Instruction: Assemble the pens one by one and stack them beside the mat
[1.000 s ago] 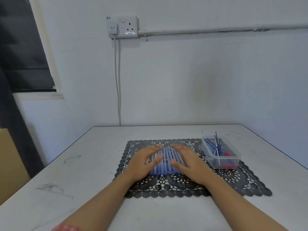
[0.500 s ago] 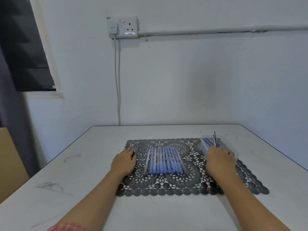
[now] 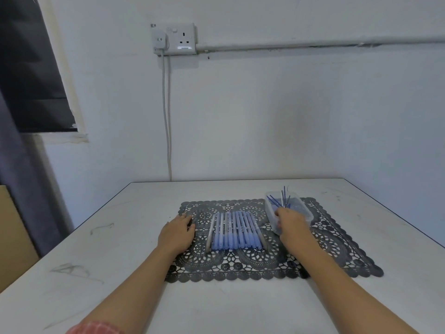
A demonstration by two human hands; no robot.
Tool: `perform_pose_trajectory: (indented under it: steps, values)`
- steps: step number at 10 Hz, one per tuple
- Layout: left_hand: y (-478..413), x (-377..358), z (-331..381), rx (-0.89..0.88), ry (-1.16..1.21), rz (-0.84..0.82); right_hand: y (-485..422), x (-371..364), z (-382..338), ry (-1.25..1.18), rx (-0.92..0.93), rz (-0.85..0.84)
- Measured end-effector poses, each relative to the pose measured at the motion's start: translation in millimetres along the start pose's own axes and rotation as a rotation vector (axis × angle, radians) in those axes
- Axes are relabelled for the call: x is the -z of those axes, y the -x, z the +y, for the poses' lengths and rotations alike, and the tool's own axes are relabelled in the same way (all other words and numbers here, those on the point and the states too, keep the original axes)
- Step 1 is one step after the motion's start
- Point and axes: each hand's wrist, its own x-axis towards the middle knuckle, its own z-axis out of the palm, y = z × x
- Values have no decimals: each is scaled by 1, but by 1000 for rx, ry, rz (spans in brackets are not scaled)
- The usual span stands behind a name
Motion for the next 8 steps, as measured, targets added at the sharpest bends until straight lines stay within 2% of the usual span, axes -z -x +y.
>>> perform_pose_trajectory:
  steps: [3,4,5,6,7,8]
  values:
    - [6,5,3,19,86,27,-7,-9,12,-71,47,33]
    - [11,12,8,63,253,115,-7,-13,16,-70,74,85]
    - [17,35,6,161,507,223,-2,3,13,-170,66,128]
    - [22,76,-11,218,732,266,8,44,8,-385,0,180]
    - [47,126,-27,141,864,256,29,104,1,-702,-34,330]
    - [92,152,-37,92,914,235,65,160,-7,-972,33,575]
